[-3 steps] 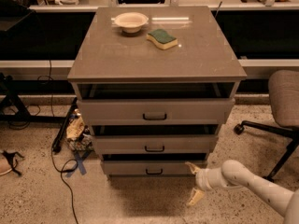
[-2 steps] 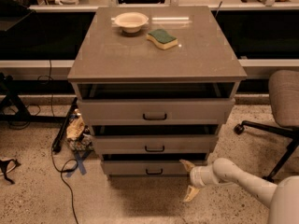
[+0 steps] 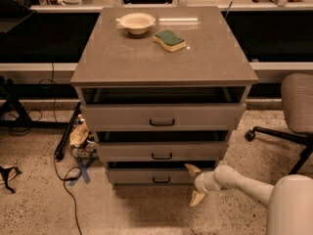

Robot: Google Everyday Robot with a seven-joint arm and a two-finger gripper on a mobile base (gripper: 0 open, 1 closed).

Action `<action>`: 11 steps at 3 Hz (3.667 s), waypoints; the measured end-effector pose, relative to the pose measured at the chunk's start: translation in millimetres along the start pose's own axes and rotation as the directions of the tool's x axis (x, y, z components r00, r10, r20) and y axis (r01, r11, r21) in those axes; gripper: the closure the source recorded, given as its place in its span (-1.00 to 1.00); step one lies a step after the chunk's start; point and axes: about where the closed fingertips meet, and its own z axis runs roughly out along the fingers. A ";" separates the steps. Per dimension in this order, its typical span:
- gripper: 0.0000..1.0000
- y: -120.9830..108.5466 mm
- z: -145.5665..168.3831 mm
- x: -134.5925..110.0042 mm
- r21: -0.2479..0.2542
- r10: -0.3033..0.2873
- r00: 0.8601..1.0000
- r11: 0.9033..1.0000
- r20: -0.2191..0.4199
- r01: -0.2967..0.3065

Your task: Open bottom drawer

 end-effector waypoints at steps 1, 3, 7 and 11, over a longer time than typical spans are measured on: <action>-1.00 0.0 0.0 0.0 0.000 0.000 1.000 1.000 0.000 0.000; -1.00 -8.0 44.6 18.5 0.033 -0.122 0.988 0.992 -0.091 0.125; -0.63 -36.3 83.5 67.4 0.079 -0.009 0.971 0.996 -0.238 0.028; 1.00 30.7 15.6 80.6 0.043 0.100 0.948 0.995 -0.301 -0.091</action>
Offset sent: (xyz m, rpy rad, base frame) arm 0.0275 0.0044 -0.0526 -0.1544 -0.1421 0.0644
